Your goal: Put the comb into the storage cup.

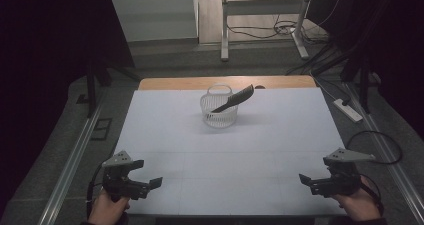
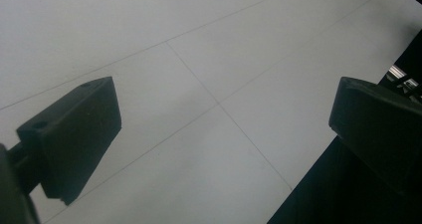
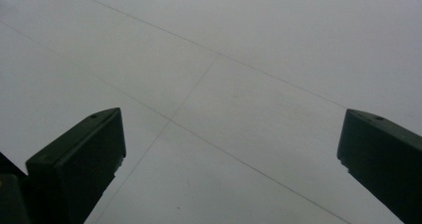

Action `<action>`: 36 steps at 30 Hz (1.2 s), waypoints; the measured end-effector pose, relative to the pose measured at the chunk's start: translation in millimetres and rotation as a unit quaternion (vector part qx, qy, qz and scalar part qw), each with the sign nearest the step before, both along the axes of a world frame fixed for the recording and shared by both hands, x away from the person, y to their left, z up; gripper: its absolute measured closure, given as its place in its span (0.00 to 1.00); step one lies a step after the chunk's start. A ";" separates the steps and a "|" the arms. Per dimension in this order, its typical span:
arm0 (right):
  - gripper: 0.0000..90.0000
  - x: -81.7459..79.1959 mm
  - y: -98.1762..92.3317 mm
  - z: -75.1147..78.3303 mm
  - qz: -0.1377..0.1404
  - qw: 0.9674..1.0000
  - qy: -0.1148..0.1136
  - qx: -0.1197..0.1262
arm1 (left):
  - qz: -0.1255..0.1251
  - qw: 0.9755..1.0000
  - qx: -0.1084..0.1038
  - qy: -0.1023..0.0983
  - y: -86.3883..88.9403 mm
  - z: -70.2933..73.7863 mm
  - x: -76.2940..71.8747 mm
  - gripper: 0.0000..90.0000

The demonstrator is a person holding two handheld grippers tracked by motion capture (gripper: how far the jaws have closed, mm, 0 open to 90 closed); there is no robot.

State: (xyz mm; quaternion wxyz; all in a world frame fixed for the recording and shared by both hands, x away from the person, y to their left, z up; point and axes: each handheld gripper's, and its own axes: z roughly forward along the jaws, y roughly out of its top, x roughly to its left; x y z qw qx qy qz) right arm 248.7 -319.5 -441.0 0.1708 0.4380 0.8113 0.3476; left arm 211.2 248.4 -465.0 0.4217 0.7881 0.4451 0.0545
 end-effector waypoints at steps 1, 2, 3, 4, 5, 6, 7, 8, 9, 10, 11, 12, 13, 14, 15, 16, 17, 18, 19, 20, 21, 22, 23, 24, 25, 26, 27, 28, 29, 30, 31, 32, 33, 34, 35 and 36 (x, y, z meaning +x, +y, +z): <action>0.00 -0.6 -0.8 -0.2 -0.001 1.000 0.000 -0.002 | 0.000 1.000 0.000 0.000 -0.1 0.0 0.0 0.01; 0.00 -1.1 -1.5 -0.4 -0.001 1.000 0.000 -0.002 | 0.000 1.000 0.000 0.000 0.0 0.0 -0.1 0.01; 0.00 -1.8 -2.3 -0.6 -0.003 1.000 0.001 -0.003 | 0.000 1.000 0.000 0.000 0.0 0.0 -0.1 0.01; 0.00 -2.4 -3.0 -0.7 -0.004 1.000 0.001 -0.004 | 0.001 1.000 0.000 0.000 0.0 0.0 -0.1 0.01; 0.00 -3.0 -3.8 -0.8 -0.005 1.000 0.002 -0.005 | 0.001 1.000 -0.001 0.000 0.1 0.0 0.0 0.01; 0.00 -3.5 -4.5 -1.0 -0.006 1.000 0.002 -0.004 | 0.001 1.000 -0.001 0.000 0.0 -0.1 0.0 0.01; 0.00 -4.2 -5.1 -1.1 -0.009 1.000 0.003 -0.005 | 0.001 1.000 -0.001 -0.001 0.0 0.0 -0.1 0.01; 0.00 -4.6 -6.0 -1.4 -0.008 1.000 0.003 -0.006 | 0.001 1.000 -0.001 -0.001 0.0 0.0 -0.1 0.01; 0.00 -5.2 -6.5 -1.5 -0.009 1.000 0.003 -0.007 | 0.001 1.000 0.000 -0.001 0.0 0.0 -0.1 0.01; 0.00 -5.7 -7.1 -1.7 -0.011 1.000 0.004 -0.009 | 0.001 1.000 -0.001 -0.001 0.0 0.0 -0.2 0.01; 0.00 -6.3 -7.6 -1.8 -0.012 1.000 0.005 -0.011 | 0.001 1.000 -0.001 -0.001 0.0 0.0 -0.2 0.01; 0.00 -6.8 -8.0 -2.2 -0.013 1.000 0.005 -0.011 | 0.001 1.000 0.000 -0.001 0.0 0.0 -0.2 0.01; 0.00 -7.2 -8.5 -2.4 -0.013 1.000 0.005 -0.012 | 0.001 1.000 0.000 -0.001 0.0 0.0 -0.2 0.01; 0.00 -7.7 -9.0 -2.6 -0.014 1.000 0.007 -0.013 | 0.001 1.000 0.000 -0.001 0.0 0.0 -0.2 0.01; 0.00 -8.1 -9.4 -3.0 -0.014 1.000 0.007 -0.015 | 0.001 1.000 0.000 -0.001 0.0 0.0 -0.2 0.01; 0.00 -8.6 -9.8 -3.3 -0.015 1.000 0.008 -0.016 | 0.001 1.000 0.000 -0.001 0.0 0.0 -0.3 0.01; 0.00 -9.0 -10.2 -3.5 -0.016 1.000 0.009 -0.017 | 0.001 1.000 0.000 -0.001 0.0 0.0 -0.3 0.01; 0.00 -9.5 -10.5 -3.8 -0.017 1.000 0.011 -0.018 | 0.001 1.000 0.000 -0.001 0.1 0.0 -0.3 0.01; 0.00 -9.9 -10.9 -4.1 -0.017 1.000 0.011 -0.019 | 0.001 1.000 0.000 -0.001 0.1 0.0 -0.3 0.01; 0.00 -10.3 -11.3 -4.2 -0.017 1.000 0.012 -0.021 | 0.001 1.000 0.000 -0.001 0.0 0.0 -0.4 0.01; 0.00 -10.9 -11.5 -4.0 -0.019 1.000 0.011 -0.021 | 0.001 1.000 0.000 -0.002 0.0 0.0 -0.4 0.01; 0.00 -11.3 -11.8 -3.7 -0.020 1.000 0.011 -0.021 | 0.001 1.000 0.000 -0.002 0.0 0.0 -0.4 0.01; 0.00 -11.7 -12.2 -3.7 -0.020 0.999 0.012 -0.022 | 0.002 1.000 0.000 -0.002 0.1 0.0 -0.5 0.01; 0.00 -12.1 -12.4 -3.6 -0.021 0.999 0.013 -0.023 | 0.002 1.000 -0.001 -0.002 0.1 0.0 -0.4 0.01; 0.00 -12.5 -12.8 -3.6 -0.022 0.999 0.013 -0.024 | 0.002 1.000 0.000 -0.002 0.1 -0.1 -0.4 0.01; 0.00 -12.8 -13.1 -3.6 -0.023 0.999 0.015 -0.026 | 0.002 1.000 0.000 -0.002 0.1 0.0 -0.5 0.01; 0.00 -13.1 -13.3 -3.7 -0.025 0.999 0.015 -0.028 | 0.002 1.000 0.000 -0.002 0.1 0.0 -0.5 0.01; 0.00 -13.3 -13.7 -3.7 -0.026 0.999 0.016 -0.030 | 0.002 1.000 0.000 -0.002 0.1 0.0 -0.6 0.01; 0.00 -13.8 -14.0 -3.7 -0.027 0.999 0.018 -0.032 | 0.002 1.000 0.000 -0.002 0.1 0.0 -0.6 0.01; 0.00 -14.2 -14.3 -3.6 -0.028 0.999 0.019 -0.034 | 0.002 1.000 0.000 -0.002 0.3 0.0 -0.7 0.01; 0.00 -14.7 -14.7 -3.6 -0.029 0.999 0.019 -0.036 | 0.003 1.000 0.000 -0.002 0.4 0.0 -0.7 0.01; 0.00 -15.2 -15.1 -3.6 -0.030 0.999 0.020 -0.038 | 0.003 1.000 0.000 -0.002 0.4 0.0 -0.7 0.01; 0.00 -15.8 -15.4 -3.7 -0.031 0.998 0.023 -0.040 | 0.003 1.000 0.000 -0.002 0.4 0.0 -0.7 0.01; 0.00 -16.2 -15.9 -3.7 -0.032 0.998 0.024 -0.042 | 0.003 1.000 0.000 -0.002 0.4 0.0 -0.6 0.01; 0.00 -16.6 -16.5 -3.8 -0.034 0.998 0.025 -0.043 | 0.004 1.000 0.000 -0.002 0.4 0.0 -0.6 0.01; 0.00 -16.9 -17.1 -3.8 -0.034 0.998 0.027 -0.043 | 0.004 1.000 -0.001 -0.002 0.5 0.0 -0.6 0.01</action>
